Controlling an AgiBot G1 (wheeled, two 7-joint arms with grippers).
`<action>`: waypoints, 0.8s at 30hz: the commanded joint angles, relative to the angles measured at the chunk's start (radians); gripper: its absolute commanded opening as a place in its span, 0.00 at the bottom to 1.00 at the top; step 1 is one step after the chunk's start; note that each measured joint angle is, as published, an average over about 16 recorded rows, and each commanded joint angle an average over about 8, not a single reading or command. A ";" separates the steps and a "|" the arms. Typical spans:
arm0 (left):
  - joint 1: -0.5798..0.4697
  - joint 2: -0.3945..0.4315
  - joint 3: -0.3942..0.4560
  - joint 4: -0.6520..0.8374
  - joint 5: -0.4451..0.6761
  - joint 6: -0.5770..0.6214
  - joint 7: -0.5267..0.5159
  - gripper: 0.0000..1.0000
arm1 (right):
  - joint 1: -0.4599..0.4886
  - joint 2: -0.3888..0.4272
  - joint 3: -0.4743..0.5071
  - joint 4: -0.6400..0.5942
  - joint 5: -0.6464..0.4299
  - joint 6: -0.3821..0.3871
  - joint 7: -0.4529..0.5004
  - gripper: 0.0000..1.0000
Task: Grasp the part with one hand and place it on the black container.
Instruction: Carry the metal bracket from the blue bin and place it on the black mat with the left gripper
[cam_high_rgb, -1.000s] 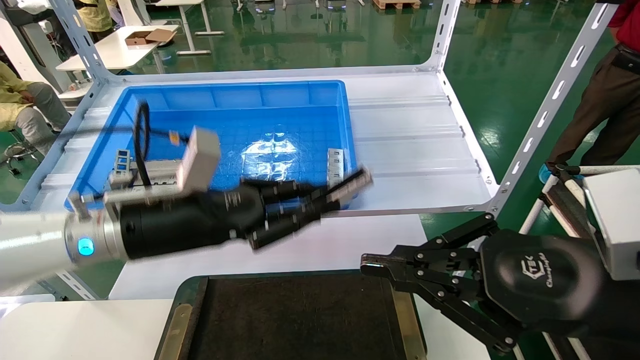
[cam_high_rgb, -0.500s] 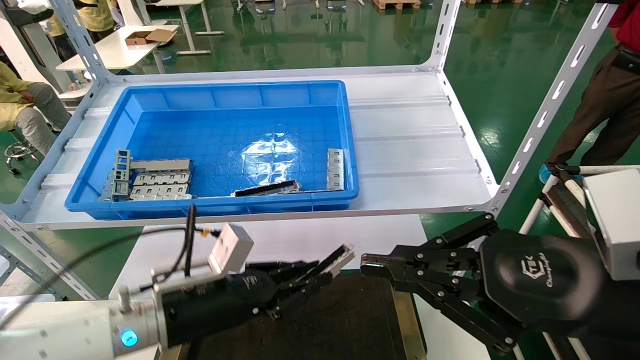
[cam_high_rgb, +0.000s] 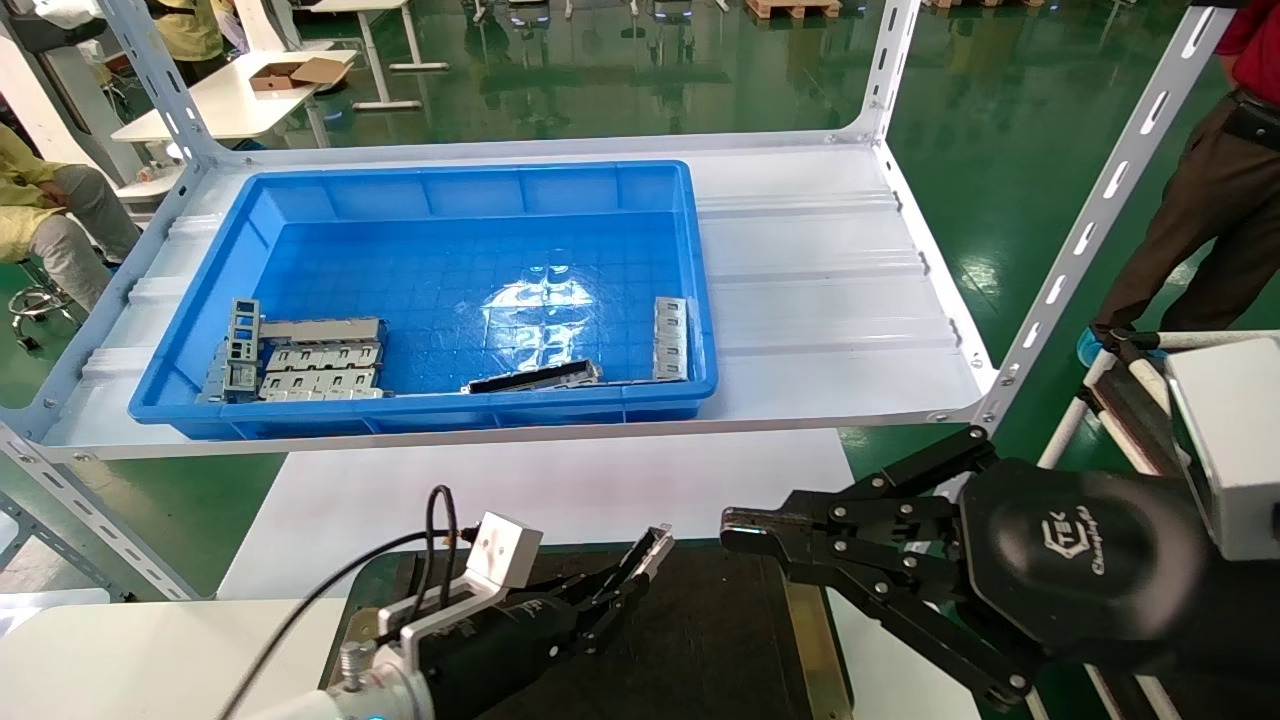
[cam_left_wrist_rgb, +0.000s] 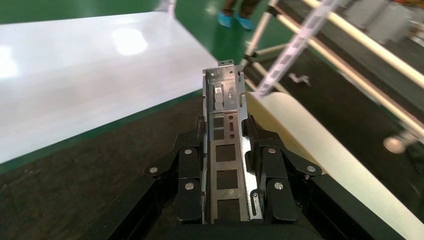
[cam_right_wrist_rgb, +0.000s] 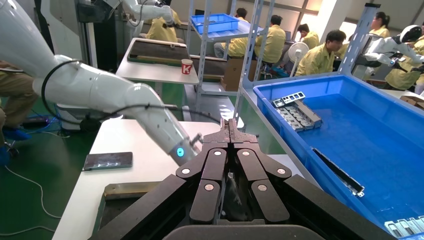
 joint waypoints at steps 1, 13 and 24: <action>0.011 0.025 0.012 0.011 0.054 -0.050 -0.045 0.00 | 0.000 0.000 0.000 0.000 0.000 0.000 0.000 0.00; 0.037 0.170 0.008 0.111 0.278 -0.186 -0.266 0.00 | 0.000 0.000 -0.001 0.000 0.001 0.000 0.000 0.00; 0.071 0.260 -0.044 0.175 0.436 -0.259 -0.394 0.00 | 0.000 0.001 -0.002 0.000 0.001 0.001 -0.001 0.00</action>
